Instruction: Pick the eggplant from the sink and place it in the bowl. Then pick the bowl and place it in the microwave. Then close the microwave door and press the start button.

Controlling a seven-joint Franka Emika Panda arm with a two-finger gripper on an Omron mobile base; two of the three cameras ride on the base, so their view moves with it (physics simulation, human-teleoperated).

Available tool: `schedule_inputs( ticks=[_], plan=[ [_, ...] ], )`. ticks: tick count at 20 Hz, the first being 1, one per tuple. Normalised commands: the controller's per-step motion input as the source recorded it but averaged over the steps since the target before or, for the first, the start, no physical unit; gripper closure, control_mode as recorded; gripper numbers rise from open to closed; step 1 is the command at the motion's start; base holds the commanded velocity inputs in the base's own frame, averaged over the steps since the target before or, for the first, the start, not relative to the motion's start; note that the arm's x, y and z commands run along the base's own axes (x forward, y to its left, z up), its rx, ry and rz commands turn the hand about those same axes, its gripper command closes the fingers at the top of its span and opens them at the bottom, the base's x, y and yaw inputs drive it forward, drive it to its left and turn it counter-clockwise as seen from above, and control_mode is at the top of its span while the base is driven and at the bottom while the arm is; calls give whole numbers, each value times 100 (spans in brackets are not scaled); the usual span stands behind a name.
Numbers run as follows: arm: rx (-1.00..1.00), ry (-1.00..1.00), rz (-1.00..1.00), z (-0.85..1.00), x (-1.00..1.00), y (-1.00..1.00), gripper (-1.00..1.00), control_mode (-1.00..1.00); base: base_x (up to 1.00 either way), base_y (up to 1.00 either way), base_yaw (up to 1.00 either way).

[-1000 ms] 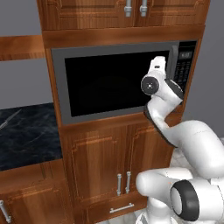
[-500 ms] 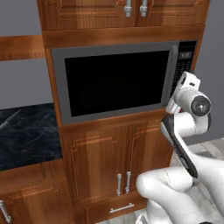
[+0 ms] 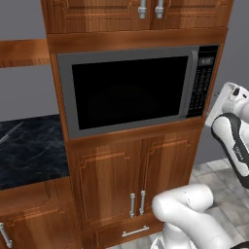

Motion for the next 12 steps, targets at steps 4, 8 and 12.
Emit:
schedule_inputs(
  ticks=[4,8,12],
  plan=[
    [0,-2,34,-31,0,-16,-100,-100,0,0,0],
    [-4,-14,29,-32,0,-3,-100,-100,0,0,0],
    [-4,-14,7,-14,0,0,-100,-100,0,0,0]
  ],
)
